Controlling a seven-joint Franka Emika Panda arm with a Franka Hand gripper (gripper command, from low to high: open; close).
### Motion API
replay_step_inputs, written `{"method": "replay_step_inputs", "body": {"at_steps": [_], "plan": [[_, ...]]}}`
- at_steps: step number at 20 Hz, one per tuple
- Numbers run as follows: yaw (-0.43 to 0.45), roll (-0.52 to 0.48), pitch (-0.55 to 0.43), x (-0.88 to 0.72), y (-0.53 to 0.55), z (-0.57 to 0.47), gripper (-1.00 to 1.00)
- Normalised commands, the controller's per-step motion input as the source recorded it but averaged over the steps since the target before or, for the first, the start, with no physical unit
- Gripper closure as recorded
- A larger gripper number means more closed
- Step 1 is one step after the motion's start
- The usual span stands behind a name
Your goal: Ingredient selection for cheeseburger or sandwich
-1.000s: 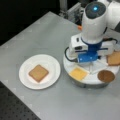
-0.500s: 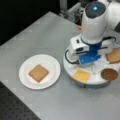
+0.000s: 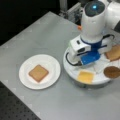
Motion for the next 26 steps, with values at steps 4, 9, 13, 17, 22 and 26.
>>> {"method": "replay_step_inputs", "body": {"at_steps": [4, 9, 13, 17, 22, 26], "plan": [[0.185, 0.164, 0.000, 0.03, 0.09, -0.29, -1.00], [0.159, 0.158, 0.011, 0.05, 0.09, -0.30, -1.00], [0.134, 0.136, -0.002, 0.06, 0.11, -0.30, -1.00], [0.140, 0.132, -0.010, 0.08, 0.13, -0.31, -1.00], [0.169, 0.116, -0.031, 0.10, 0.16, -0.31, -1.00], [0.207, 0.111, -0.025, 0.13, 0.16, -0.32, -1.00]]}}
